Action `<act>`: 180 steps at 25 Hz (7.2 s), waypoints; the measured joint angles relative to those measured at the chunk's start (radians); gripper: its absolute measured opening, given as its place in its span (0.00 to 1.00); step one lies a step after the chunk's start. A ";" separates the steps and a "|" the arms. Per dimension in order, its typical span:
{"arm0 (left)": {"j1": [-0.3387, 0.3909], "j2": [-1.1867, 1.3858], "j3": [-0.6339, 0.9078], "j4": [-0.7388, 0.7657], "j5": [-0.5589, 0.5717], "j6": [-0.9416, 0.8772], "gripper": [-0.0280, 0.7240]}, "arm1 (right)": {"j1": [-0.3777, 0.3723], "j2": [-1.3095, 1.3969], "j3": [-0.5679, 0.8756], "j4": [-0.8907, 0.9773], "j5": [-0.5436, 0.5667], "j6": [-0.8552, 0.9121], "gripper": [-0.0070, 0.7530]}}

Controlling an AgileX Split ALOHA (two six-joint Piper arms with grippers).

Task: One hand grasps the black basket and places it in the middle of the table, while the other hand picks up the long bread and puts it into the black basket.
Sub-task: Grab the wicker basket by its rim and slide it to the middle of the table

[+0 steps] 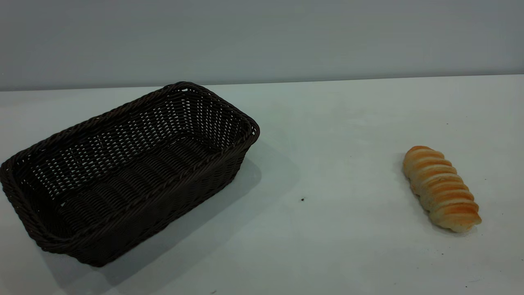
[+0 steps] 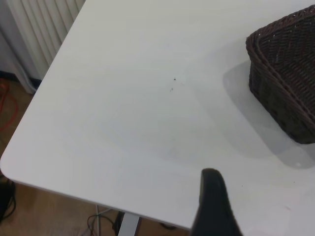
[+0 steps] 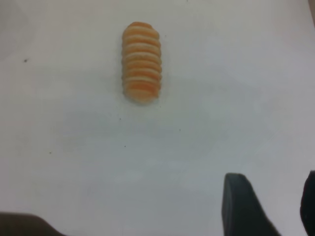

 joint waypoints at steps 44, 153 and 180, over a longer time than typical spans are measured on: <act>-0.101 0.000 0.000 -0.023 -0.001 0.032 0.80 | 0.052 0.000 0.000 0.003 0.000 0.000 0.37; -0.259 1.990 -0.566 -0.387 -0.719 0.097 0.22 | 0.200 0.623 -0.021 0.051 -0.544 -0.002 0.55; -0.321 2.059 -0.697 -0.400 -0.586 0.166 0.92 | 0.200 1.333 -0.024 0.170 -1.136 -0.002 0.76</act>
